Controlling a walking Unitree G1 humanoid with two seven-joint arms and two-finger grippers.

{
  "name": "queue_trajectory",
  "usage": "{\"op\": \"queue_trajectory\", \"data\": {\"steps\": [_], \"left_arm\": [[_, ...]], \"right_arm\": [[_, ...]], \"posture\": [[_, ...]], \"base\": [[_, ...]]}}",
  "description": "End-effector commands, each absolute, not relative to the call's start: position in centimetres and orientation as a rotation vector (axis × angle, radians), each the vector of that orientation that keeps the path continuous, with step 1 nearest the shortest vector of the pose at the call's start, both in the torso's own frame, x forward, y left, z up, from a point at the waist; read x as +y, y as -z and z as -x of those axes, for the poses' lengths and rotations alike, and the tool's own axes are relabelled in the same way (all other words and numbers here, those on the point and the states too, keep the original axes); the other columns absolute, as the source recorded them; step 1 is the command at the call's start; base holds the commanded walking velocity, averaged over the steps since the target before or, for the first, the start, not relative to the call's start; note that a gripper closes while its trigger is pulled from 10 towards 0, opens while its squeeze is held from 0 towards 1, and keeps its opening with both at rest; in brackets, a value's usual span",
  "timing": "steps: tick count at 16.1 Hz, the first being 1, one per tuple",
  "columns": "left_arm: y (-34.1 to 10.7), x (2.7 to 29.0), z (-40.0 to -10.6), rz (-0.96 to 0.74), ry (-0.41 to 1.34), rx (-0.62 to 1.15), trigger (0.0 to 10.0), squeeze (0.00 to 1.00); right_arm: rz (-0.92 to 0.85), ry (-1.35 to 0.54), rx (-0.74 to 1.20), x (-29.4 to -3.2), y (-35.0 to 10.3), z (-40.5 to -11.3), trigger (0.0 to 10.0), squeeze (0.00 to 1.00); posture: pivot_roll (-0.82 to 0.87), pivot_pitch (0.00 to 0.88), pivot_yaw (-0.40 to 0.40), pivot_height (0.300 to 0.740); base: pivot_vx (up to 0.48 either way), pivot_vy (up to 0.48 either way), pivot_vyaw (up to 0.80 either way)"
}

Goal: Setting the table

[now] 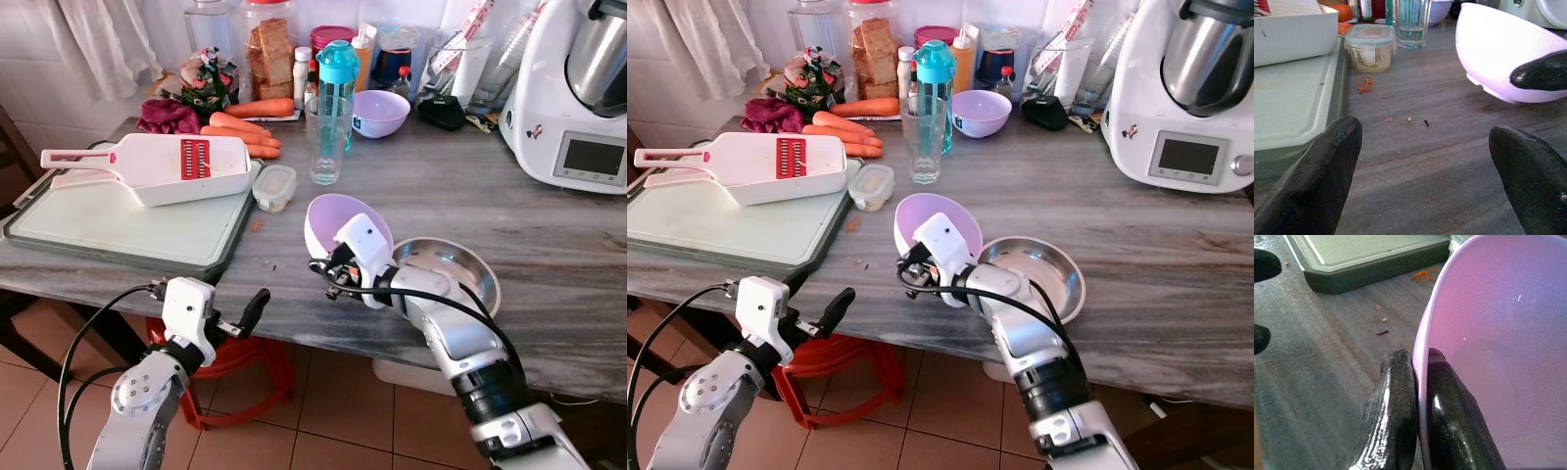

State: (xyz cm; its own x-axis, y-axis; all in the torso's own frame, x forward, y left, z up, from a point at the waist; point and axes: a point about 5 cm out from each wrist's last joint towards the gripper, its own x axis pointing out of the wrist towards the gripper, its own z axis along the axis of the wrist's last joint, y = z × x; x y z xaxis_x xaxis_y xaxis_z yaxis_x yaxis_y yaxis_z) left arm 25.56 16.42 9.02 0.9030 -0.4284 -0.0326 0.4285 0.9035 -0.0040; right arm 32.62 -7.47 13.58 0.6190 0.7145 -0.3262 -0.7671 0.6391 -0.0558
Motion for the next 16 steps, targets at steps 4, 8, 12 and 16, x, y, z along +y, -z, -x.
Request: {"op": "queue_trajectory", "data": {"steps": [4, 8, 12, 16], "left_arm": [[-8.8, 16.2, -25.7, 0.001, 0.449, 0.047, 10.0, 0.00], [-8.7, 16.0, -26.0, 0.006, 0.443, 0.046, 10.0, 0.00], [-8.5, 15.7, -26.0, 0.013, 0.446, 0.060, 10.0, 0.00], [-8.4, 15.4, -26.2, 0.032, 0.452, 0.068, 10.0, 0.00]], "right_arm": [[0.204, -0.825, 0.304, -8.8, -12.9, -32.1, 10.0, 0.00], [0.238, -0.822, 0.310, -9.4, -12.7, -31.8, 10.0, 1.00], [0.274, -0.822, 0.293, -10.2, -13.0, -31.5, 10.0, 1.00], [0.324, -0.850, 0.265, -10.5, -13.2, -31.0, 10.0, 0.64]], "posture": [[0.10, 0.053, -0.002, 0.740], [0.10, 0.046, -0.007, 0.740], [0.09, 0.039, -0.001, 0.740], [0.08, 0.040, 0.007, 0.740]], "base": [[0.000, 0.000, 0.00], [0.000, 0.000, 0.00], [0.000, 0.000, 0.00], [0.000, 0.000, 0.00]]}}
